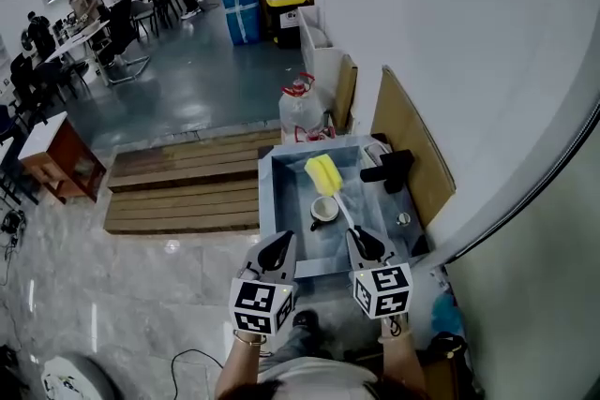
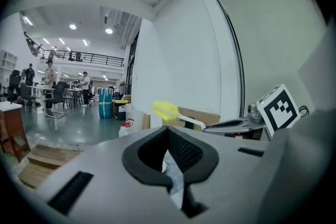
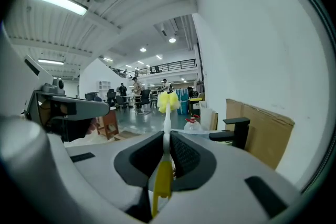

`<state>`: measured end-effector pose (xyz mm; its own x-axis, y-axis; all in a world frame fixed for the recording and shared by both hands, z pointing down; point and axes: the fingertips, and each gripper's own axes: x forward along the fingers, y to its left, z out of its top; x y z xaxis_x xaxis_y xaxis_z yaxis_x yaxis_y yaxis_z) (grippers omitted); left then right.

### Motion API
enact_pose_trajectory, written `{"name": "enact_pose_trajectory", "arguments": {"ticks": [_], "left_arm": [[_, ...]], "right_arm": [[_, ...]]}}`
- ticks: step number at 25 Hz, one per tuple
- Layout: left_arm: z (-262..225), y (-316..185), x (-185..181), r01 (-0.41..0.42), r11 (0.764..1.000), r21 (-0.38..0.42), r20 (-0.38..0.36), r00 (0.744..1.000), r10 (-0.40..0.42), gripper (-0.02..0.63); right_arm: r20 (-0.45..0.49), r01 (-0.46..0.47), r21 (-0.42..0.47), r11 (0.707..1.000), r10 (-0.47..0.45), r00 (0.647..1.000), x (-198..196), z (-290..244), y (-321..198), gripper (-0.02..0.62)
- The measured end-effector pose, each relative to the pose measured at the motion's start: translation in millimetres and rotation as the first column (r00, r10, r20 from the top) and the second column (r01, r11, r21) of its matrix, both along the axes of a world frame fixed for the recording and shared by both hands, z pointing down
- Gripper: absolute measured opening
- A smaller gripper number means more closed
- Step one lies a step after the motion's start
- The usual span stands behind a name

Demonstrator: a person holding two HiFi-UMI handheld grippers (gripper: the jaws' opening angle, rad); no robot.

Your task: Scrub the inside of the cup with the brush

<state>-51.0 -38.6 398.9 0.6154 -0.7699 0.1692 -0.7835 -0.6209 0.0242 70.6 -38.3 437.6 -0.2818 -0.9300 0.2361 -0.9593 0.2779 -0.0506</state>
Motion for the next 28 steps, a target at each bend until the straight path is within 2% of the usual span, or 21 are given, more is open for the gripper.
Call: {"name": "enact_pose_trajectory", "arguments": {"ticks": [4, 9, 24, 28], "left_arm": [[-8, 19, 1, -0.001, 1.000, 0.006, 0.002, 1.000, 0.001, 0.008], [-8, 41, -1, 0.006, 1.000, 0.013, 0.010, 1.000, -0.006, 0.008], [-22, 89, -12, 0.047, 0.997, 0.066, -0.002, 0.999, -0.047, 0.008], [-23, 97, -12, 0.056, 0.996, 0.075, -0.003, 0.998, -0.056, 0.008]], "right_arm": [[-0.011, -0.010, 0.040, 0.999, 0.010, 1.000, -1, -15, 19, 0.055], [0.020, -0.009, 0.088, 0.996, 0.007, 1.000, -1, -27, 40, 0.055], [0.035, 0.016, 0.155, 0.988, -0.022, 0.999, -5, -43, 85, 0.055], [0.009, 0.022, 0.170, 0.985, -0.024, 1.000, -4, -47, 93, 0.055]]}}
